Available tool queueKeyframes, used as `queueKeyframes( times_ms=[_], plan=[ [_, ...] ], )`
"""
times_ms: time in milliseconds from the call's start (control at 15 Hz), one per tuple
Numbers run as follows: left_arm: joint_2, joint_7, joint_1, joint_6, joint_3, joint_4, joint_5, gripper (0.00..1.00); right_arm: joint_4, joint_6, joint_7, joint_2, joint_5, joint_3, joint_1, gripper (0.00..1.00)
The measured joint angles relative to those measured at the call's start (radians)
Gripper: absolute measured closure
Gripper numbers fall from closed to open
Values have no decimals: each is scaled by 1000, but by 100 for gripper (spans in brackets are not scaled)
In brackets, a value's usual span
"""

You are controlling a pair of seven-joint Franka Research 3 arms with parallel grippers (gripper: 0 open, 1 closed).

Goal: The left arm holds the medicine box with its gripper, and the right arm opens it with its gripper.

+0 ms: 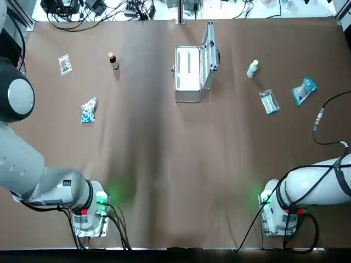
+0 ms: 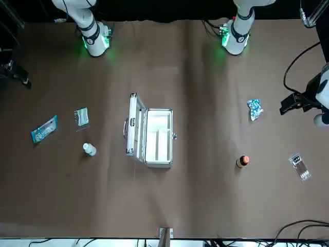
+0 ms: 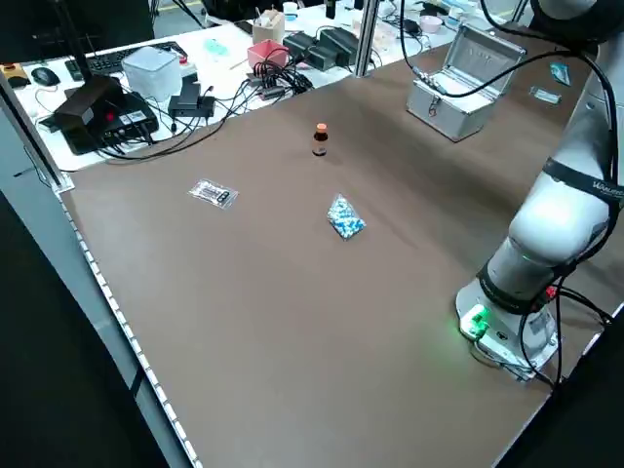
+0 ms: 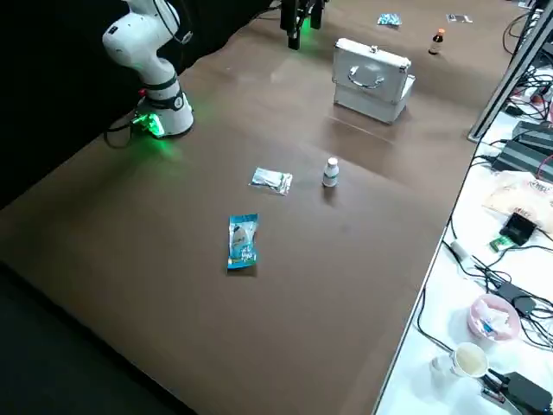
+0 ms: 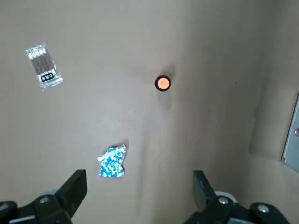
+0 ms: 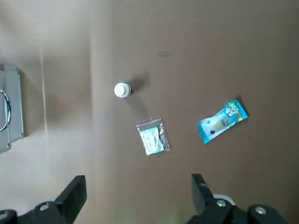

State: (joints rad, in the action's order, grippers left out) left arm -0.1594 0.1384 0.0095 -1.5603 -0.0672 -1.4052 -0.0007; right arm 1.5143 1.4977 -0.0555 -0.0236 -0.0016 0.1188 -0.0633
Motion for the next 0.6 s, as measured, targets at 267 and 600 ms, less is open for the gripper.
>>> queueKeyframes(
  times_ms=[267,600],
  plan=[
    [-1,0,-12,0,-12,-6,0,0,0,0,0,1,0,-3,-1,1],
    [-1,0,-12,0,-14,-8,0,0,0,0,0,1,0,-4,-1,1]
  ],
)
